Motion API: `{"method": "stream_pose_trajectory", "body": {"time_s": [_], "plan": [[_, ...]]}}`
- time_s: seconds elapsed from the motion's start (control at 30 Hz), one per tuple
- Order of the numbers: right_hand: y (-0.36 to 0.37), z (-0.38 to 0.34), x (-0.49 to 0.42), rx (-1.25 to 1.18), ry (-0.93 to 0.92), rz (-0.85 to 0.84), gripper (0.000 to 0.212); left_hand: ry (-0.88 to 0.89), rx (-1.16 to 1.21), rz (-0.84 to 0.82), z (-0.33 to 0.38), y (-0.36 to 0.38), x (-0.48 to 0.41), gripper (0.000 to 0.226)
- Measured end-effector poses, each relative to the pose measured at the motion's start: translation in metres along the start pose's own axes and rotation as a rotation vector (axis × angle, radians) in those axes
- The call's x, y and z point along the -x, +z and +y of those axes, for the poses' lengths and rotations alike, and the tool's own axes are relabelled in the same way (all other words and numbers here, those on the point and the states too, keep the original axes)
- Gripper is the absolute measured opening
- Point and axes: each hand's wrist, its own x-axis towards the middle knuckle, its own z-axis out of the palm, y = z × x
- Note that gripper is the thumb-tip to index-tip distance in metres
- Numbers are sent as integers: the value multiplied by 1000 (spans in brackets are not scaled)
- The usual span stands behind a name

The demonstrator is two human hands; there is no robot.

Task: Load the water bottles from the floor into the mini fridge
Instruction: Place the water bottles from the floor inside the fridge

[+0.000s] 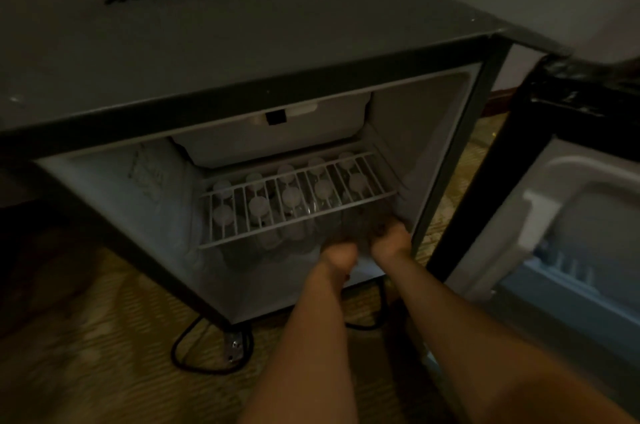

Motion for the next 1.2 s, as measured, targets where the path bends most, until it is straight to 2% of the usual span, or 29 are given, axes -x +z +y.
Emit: {"method": "stream_pose_trajectory", "body": {"time_s": [0.03,0.1,0.17,0.2,0.33,0.4,0.5,0.63,0.83,1.03,1.2], "plan": [[-7,0,9,-5,5,-14,33,49,-152,11,-1,0,4,40],[-22,4,24,-35,-37,-19,26,99,-198,14,3,2,25,38],[-39,1,45,-33,-106,-49,16,117,-269,-72,13,8,53,37],[-45,2,53,-40,-144,-48,14,126,-407,-138,17,11,68,37],[-73,8,98,-72,-192,-17,13,122,-786,-265,24,21,130,38],[-78,5,109,-29,-214,-48,15,121,-872,-241,19,15,134,39],[-96,4,138,-2,-208,-88,13,126,-927,-213,17,5,155,41],[-135,14,180,84,-296,-72,15,193,-1009,-186,27,3,201,38],[-221,28,237,288,-375,-100,17,319,-1139,-195,66,33,298,43],[-307,76,287,351,-356,-105,18,250,-1118,-340,75,91,368,49],[-373,136,333,488,-292,-125,25,358,-1203,-458,48,174,407,46]]}}
